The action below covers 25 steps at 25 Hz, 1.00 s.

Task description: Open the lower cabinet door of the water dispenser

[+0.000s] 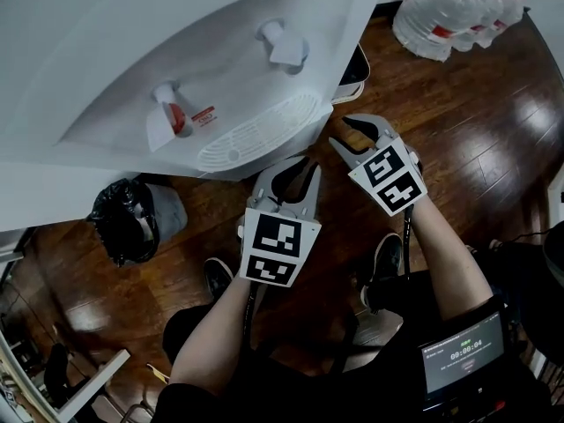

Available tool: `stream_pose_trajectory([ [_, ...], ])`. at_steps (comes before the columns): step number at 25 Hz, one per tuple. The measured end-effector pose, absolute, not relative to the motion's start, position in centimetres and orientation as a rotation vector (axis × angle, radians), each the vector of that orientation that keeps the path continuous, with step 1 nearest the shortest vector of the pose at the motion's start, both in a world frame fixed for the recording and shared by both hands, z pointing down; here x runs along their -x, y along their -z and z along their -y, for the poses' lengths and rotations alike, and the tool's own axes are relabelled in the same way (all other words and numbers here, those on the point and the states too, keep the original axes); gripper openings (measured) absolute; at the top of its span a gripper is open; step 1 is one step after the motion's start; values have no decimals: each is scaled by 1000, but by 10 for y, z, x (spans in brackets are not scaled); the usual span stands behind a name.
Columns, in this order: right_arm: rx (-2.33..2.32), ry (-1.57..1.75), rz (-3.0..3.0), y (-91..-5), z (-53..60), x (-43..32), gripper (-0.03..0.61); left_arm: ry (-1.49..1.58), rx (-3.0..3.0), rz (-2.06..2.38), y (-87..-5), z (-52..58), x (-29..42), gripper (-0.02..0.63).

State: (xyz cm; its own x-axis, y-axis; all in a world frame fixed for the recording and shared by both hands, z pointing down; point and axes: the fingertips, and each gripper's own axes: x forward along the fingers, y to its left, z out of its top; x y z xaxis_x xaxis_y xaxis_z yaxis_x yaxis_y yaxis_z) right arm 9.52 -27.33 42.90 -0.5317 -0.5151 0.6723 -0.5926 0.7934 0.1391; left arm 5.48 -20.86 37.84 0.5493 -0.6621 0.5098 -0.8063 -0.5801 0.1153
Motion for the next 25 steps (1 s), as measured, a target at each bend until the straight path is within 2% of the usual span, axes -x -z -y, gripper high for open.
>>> stream_pose_trajectory([
  [12,-620,-244,2163,-497,295,-91,297,-749,-2431,1028,-416,214,-82,139],
  [15,-590,-300,2160,-520,299,-87,315,-782,-2431,972,-422,215,-91,183],
  [18,-552,-337,2148,-533,296,-79,361,-846,-2442,917,-428,213,-99,231],
  [23,-528,-254,2163,-533,303,-69,438,-953,-2430,768,-446,193,-104,292],
  [25,-522,-224,2167,-533,306,-67,448,-992,-2431,714,-449,186,-105,307],
])
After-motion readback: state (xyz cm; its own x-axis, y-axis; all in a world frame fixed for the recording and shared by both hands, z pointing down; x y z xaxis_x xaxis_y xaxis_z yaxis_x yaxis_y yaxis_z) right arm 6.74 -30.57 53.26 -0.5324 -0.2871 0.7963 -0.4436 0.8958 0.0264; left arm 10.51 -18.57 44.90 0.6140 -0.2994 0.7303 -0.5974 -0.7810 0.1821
